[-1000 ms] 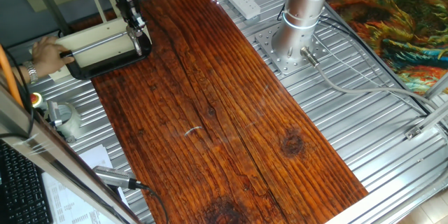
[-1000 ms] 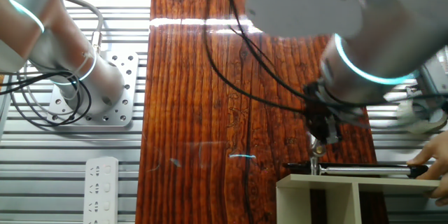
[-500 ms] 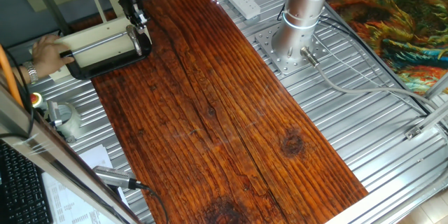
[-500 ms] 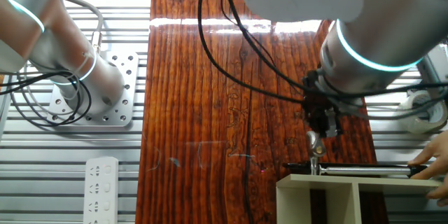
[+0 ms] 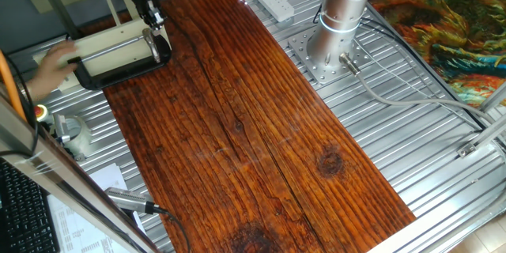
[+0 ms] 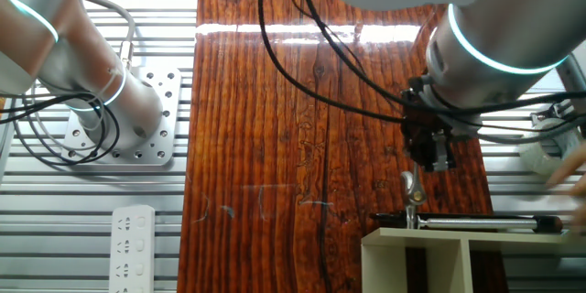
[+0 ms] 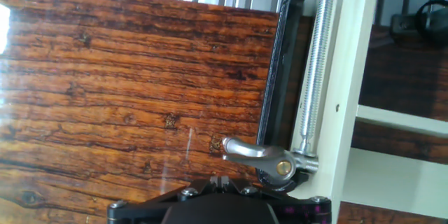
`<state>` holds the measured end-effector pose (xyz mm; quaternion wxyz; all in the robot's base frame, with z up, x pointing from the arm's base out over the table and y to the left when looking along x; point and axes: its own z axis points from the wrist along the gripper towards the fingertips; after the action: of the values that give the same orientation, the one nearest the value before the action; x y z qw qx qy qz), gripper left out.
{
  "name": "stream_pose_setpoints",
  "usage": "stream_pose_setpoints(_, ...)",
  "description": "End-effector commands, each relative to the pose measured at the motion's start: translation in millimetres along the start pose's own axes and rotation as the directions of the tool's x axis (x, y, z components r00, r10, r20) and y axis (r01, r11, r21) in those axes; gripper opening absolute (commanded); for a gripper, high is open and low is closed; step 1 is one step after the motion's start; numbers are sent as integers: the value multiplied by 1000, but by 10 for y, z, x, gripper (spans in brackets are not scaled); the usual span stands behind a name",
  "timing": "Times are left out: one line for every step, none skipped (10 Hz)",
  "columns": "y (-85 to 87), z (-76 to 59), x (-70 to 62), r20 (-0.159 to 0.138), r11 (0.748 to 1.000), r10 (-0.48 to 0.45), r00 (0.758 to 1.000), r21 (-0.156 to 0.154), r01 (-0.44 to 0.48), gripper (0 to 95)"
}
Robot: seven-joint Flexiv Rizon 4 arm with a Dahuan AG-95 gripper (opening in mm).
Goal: Turn off the water tap
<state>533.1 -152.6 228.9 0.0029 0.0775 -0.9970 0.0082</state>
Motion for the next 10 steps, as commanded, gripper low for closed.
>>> stream_pose_setpoints(-18,-75,12,7,1000,23,1000,-6,-23,0)
stream_pose_setpoints(-30,-106,15,21,1000,27,999,1,-27,0)
stream_pose_setpoints(-37,-112,21,22,1000,24,999,-6,-24,0)
stream_pose_setpoints(-48,-120,32,33,1000,13,999,-3,-13,0)
stream_pose_setpoints(-48,-120,32,34,1000,14,999,-4,-14,0)
stream_pose_setpoints(-48,-120,32,32,1000,23,999,-4,-23,0)
stream_pose_setpoints(-48,-120,32,29,999,39,999,-5,-39,0)
stream_pose_setpoints(-48,-120,32,19,998,60,998,-7,-60,0)
stream_pose_setpoints(-48,-121,32,16,997,72,997,-8,-72,0)
stream_pose_setpoints(-48,-121,33,16,997,77,997,-9,-77,0)
